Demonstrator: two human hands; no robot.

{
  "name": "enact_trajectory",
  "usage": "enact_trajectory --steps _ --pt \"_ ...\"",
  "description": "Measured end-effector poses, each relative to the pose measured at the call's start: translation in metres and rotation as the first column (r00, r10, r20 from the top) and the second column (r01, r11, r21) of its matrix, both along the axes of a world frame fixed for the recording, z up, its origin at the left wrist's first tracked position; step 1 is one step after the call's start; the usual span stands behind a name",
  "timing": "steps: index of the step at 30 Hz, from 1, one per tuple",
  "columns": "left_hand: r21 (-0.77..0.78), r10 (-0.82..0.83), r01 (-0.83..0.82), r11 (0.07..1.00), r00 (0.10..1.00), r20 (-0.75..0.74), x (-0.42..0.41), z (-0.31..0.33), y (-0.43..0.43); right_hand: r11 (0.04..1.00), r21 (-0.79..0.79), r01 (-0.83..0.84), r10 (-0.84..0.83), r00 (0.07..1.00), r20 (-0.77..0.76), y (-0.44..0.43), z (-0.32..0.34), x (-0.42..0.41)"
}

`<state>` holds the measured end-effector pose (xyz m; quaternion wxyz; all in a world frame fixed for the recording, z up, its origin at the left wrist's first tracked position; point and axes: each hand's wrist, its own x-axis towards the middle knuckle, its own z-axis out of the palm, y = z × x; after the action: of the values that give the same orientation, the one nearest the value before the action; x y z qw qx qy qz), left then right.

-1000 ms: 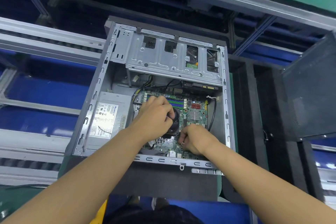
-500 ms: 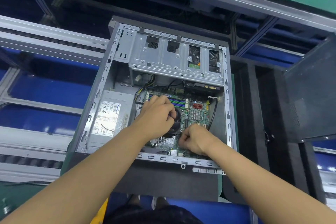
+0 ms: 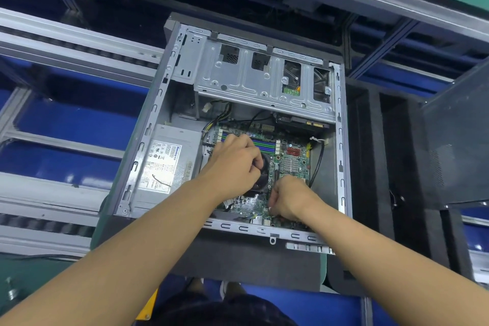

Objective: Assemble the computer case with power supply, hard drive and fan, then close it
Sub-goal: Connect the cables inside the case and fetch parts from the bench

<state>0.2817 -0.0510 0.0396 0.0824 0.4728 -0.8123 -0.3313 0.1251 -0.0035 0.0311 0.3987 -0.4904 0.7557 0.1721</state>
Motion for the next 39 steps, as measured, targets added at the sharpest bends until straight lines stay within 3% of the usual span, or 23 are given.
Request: enact_trajectory --steps 2,15,18,20,23,27,35,39 --pt "-0.004 0.0 0.0 1.0 1.0 -0.005 0.0 -0.001 0.0 0.999 -0.044 0.01 -0.012 0.999 -0.042 -0.002 -0.002 0.004" --pt "0.002 -0.021 0.021 1.0 1.0 0.004 0.0 0.006 -0.001 0.993 0.041 -0.115 0.119 0.986 -0.114 -0.009 -0.009 0.006" --pt "-0.029 -0.104 0.104 0.994 0.994 -0.024 0.006 0.018 0.004 0.995 0.03 -0.096 0.099 0.991 -0.095 -0.007 -0.01 0.006" --pt "0.075 -0.256 0.251 0.965 0.964 0.074 0.006 0.029 0.009 0.996 -0.008 -0.088 0.087 0.992 -0.092 -0.006 -0.012 0.005" --pt "0.316 -0.468 0.381 0.869 0.841 0.272 -0.001 0.038 0.013 0.994 -0.008 -0.11 0.108 0.987 -0.121 -0.006 -0.011 0.007" --pt "0.494 -0.549 0.395 0.774 0.808 0.213 -0.007 0.039 0.005 0.994 -0.01 -0.113 0.111 0.988 -0.108 -0.007 -0.01 0.009" --pt "0.646 -0.419 0.261 0.718 0.902 0.102 0.01 0.024 -0.004 0.989 0.027 -0.145 0.147 0.984 -0.1 -0.007 -0.013 0.01" --pt "0.532 -0.292 0.217 0.819 0.954 0.061 0.009 0.023 -0.006 0.986 0.076 -0.15 0.157 0.982 -0.103 -0.01 -0.008 0.011"
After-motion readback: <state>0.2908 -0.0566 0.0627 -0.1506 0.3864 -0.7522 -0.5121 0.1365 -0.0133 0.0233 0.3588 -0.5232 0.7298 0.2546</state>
